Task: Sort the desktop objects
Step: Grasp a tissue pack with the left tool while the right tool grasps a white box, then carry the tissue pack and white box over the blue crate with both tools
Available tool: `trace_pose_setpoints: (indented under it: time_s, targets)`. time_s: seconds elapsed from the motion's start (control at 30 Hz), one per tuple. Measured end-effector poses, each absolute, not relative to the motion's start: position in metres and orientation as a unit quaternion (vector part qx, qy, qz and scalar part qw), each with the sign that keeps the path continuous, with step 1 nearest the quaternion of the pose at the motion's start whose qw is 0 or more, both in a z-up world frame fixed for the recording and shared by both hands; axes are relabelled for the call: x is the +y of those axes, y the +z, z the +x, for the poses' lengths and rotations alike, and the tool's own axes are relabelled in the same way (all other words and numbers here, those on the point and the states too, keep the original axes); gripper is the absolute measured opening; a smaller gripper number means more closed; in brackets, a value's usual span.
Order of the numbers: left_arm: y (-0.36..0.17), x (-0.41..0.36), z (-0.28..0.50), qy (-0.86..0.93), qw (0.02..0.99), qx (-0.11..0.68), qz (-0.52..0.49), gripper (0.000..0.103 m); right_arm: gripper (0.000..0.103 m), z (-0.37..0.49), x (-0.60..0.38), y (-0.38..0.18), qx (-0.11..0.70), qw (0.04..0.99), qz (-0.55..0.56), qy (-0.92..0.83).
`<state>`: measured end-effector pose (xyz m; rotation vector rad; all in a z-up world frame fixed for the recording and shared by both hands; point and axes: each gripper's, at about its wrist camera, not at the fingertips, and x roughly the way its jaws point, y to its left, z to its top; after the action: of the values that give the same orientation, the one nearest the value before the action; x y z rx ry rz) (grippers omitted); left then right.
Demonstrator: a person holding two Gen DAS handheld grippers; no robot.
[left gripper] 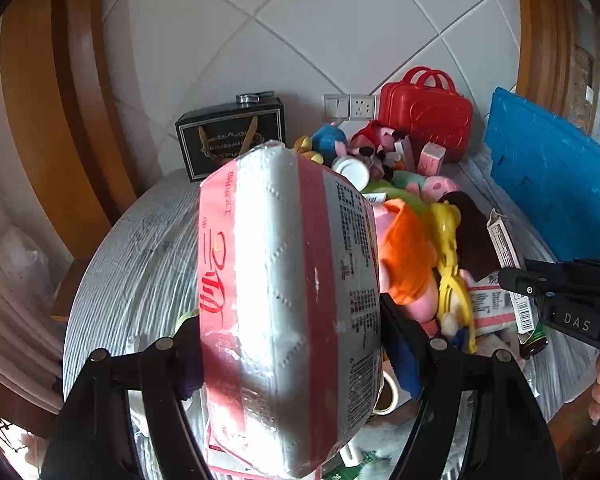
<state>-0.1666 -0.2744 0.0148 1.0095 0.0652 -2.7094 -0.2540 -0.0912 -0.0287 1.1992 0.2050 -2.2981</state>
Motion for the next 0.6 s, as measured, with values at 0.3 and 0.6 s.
trace_pose_setpoints:
  time_s: [0.3, 0.6]
  targets:
    - [0.059, -0.198, -0.176, -0.952, 0.107, 0.005, 0.286, 0.073, 0.027, -0.245, -0.045, 0.055, 0.077, 0.247, 0.33, -0.908]
    - [0.081, -0.048, -0.228, -0.969, 0.109, -0.006, 0.222, 0.073, 0.027, -0.274, 0.087, 0.117, 0.066, 0.225, 0.221, -0.947]
